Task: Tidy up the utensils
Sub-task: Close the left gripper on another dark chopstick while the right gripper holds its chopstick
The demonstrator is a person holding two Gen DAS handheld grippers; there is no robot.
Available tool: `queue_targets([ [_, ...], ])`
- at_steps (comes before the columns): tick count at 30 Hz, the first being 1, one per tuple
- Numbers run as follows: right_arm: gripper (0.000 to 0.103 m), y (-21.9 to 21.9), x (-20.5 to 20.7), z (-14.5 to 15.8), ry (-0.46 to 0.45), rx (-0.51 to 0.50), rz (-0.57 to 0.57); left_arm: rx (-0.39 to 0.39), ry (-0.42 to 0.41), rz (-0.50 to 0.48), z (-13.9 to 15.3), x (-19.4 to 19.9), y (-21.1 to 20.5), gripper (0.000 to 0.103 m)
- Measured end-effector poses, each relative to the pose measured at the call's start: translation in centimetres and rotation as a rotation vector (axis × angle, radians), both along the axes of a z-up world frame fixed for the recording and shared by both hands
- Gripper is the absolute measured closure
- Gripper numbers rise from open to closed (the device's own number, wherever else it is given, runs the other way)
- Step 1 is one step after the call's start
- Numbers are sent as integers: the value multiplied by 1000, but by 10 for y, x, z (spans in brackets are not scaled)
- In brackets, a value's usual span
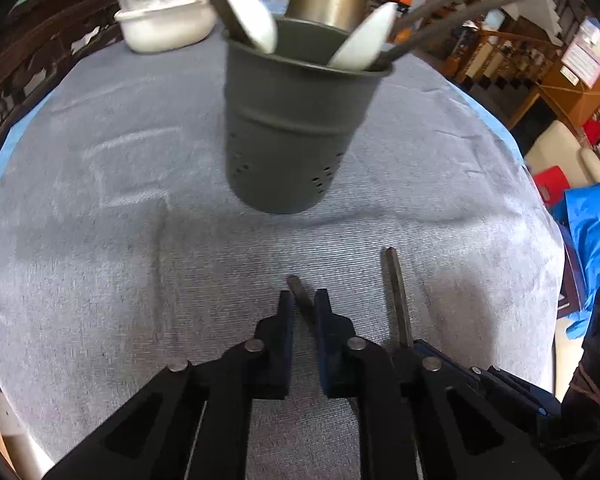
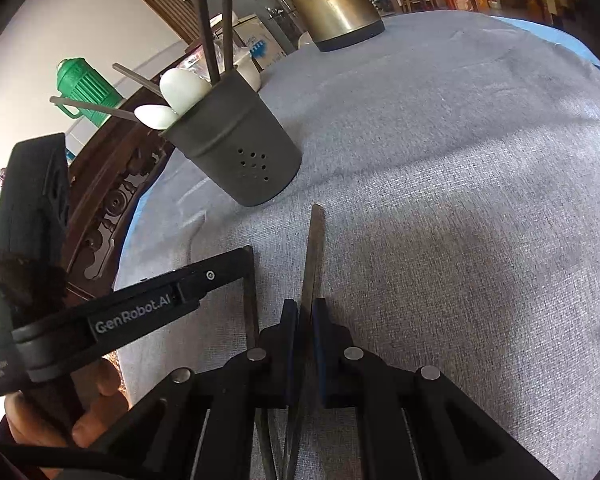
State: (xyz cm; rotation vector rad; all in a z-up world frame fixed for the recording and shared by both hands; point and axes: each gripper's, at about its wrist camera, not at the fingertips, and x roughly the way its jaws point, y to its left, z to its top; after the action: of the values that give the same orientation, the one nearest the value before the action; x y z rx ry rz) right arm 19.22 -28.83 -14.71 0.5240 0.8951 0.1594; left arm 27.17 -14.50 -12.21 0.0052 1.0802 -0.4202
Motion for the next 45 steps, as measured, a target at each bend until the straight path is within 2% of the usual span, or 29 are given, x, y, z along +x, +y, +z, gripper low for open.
queue_targets([
  [5,95,-3,-3,-1,-5,23,-27,15,-37,-45,0,-6,0,97],
  [9,95,-11,-7,3,-7,-35,-98,43,-31,-67,-4,-4,7,101],
  [13,95,-21,-6,4,8,-68,-149,23,-11,-123,-4,-3,16,102],
  [18,91,-17,6,9,55,-115,-114,-54,73,-121,-2,-7,25,101],
  [21,90,-28,15,10,97,-70,-123,-50,77,-123,-2,-10,21,98],
  [25,86,-45,25,14,111,-26,-144,-64,96,-124,-4,-8,7,81],
  [26,84,-47,26,15,113,-18,-143,-56,86,-126,-4,-5,2,79],
  [28,78,-52,35,16,127,-9,-148,-25,63,-131,-4,-5,-7,79],
  [32,77,-56,50,15,146,11,-141,-1,44,-136,-4,-2,-15,79],
  [33,77,-54,56,13,163,-5,-140,18,31,-144,-4,-3,-17,80],
  [35,77,-51,63,10,185,-46,-143,52,6,-151,-5,-2,-27,91],
  [38,78,-41,71,13,191,-133,-130,38,-1,-158,-7,0,-23,93],
  [42,90,-25,73,16,200,-280,-94,21,4,-170,-5,-2,-8,97],
  [45,94,-25,70,16,198,-264,-94,24,3,-172,-4,-1,3,97],
])
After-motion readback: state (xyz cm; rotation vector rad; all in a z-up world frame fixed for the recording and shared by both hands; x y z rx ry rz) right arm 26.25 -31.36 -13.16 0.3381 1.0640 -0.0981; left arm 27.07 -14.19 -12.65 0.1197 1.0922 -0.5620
